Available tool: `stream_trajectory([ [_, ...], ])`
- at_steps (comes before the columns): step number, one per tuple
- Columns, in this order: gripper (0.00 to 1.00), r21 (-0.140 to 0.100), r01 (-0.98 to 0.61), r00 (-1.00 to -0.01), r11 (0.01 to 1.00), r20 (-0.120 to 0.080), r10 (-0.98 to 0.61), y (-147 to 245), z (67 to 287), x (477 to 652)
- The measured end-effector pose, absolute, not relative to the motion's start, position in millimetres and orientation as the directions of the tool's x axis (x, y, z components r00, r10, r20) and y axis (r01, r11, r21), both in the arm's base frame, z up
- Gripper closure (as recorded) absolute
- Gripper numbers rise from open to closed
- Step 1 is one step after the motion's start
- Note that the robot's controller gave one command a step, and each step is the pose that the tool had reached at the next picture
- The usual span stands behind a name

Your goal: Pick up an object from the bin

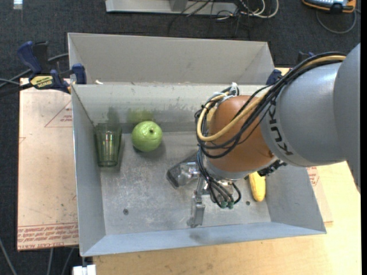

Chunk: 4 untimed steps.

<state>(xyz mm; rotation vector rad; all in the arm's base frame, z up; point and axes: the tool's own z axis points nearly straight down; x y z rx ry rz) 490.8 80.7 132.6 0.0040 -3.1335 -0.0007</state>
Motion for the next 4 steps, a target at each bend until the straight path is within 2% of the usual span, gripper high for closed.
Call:
stream_trajectory([
  [1, 0.0, 0.001, 0.0, -1.0, 1.0, 0.001, 0.0, 80, 137, 492.5],
  [2, 0.0, 0.003, -0.045, -0.999, 0.999, 0.003, -0.045, 61, 128, 533.1],
  [3, 0.0, 0.001, -0.026, -1.0, 1.0, -0.002, -0.026, 55, 109, 572.6],
  [4, 1.0, 0.005, -0.203, -0.979, 0.979, 0.0, -0.203, 76, 100, 575.1],
])
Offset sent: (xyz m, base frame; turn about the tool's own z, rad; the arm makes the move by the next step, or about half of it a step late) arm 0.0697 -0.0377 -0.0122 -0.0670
